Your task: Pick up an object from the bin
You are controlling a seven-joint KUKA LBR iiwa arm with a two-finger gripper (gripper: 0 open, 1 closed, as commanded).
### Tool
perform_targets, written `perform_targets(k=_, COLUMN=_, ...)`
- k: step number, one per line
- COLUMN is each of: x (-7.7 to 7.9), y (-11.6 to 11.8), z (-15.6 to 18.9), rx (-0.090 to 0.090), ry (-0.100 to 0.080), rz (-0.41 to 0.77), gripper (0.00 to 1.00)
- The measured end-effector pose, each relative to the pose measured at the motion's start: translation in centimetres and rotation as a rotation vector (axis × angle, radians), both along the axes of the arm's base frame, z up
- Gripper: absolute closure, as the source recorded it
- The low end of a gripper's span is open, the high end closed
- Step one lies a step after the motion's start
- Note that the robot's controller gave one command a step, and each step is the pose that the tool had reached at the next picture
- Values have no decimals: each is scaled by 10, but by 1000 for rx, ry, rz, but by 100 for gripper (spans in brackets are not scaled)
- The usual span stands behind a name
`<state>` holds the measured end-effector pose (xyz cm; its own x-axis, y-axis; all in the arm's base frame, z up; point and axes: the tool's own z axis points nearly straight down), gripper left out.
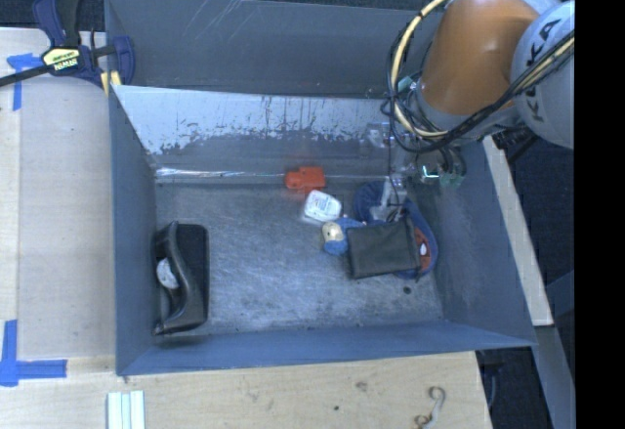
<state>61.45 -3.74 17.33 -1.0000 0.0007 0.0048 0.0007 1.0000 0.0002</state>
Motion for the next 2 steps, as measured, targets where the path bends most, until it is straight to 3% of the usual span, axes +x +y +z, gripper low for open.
perform_targets(k=1, x=-15, y=-71, z=-103, rx=2, ry=-7, rz=-198, gripper=0)
perform_targets(k=2, x=-9, y=-71, z=-97, rx=-2, ry=-29, rz=-195, gripper=100)
